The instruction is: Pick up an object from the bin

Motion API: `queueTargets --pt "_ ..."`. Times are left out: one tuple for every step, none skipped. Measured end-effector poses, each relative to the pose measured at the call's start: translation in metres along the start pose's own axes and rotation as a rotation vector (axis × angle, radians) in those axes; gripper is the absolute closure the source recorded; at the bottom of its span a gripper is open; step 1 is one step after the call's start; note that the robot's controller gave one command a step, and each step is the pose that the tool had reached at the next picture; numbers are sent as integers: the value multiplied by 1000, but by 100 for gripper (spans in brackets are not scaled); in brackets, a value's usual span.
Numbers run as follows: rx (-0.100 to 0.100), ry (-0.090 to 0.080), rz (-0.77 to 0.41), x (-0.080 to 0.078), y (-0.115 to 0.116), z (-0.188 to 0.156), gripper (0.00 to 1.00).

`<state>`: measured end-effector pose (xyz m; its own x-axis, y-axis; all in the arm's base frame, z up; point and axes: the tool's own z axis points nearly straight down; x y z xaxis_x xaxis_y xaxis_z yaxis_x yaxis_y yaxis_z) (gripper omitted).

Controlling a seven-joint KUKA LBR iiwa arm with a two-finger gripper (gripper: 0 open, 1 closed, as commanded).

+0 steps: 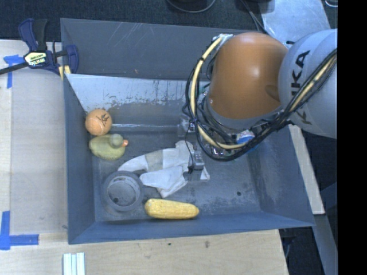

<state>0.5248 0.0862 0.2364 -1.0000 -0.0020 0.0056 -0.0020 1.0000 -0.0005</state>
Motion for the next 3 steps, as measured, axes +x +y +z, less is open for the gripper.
queueTargets --pt "-1 -8 2 -2 0 -4 0" --pt "-1 -14 -49 -11 4 34 0" --pt "-1 -8 -14 -27 21 73 0"
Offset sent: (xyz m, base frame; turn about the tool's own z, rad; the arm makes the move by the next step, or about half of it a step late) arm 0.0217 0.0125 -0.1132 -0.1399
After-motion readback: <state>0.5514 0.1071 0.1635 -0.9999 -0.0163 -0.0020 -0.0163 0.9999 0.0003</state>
